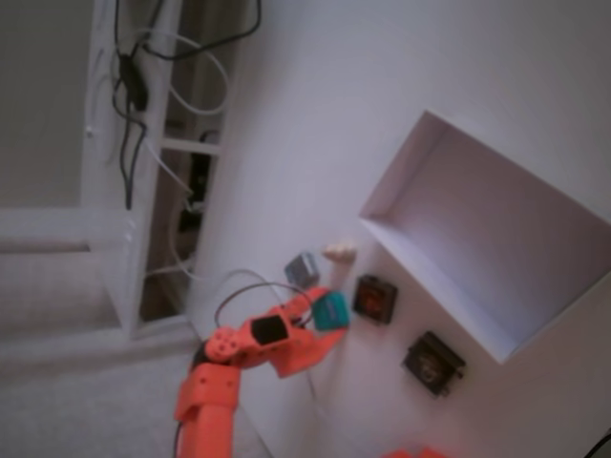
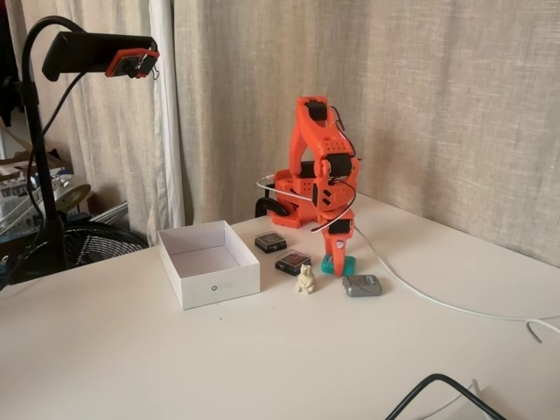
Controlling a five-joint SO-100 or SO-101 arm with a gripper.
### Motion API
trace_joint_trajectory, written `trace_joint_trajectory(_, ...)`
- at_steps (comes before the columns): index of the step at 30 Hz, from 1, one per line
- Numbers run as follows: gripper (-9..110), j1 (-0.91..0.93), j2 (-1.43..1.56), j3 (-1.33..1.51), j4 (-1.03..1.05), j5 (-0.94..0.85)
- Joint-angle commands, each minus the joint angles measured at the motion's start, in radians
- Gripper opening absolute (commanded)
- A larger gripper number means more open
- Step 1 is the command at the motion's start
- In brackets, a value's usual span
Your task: Grasp the green cube and put it in the bin.
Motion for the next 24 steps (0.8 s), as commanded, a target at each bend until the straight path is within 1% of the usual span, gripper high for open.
trace_joint_trajectory(1,15,-0.006,0.002,0.006,-0.005,-0.008)
trace_joint_trajectory(4,13,-0.003,0.002,0.006,-0.015,-0.008)
trace_joint_trajectory(7,5,-0.003,0.0,0.006,-0.031,-0.009)
trace_joint_trajectory(8,4,-0.003,0.0,0.006,-0.032,-0.009)
trace_joint_trajectory(18,3,-0.008,-0.003,-0.002,-0.058,-0.014)
trace_joint_trajectory(20,-3,-0.011,-0.003,-0.006,-0.057,-0.014)
trace_joint_trajectory(22,-3,-0.014,-0.002,-0.015,-0.055,-0.014)
trace_joint_trajectory(24,-8,-0.021,0.003,-0.04,-0.052,-0.014)
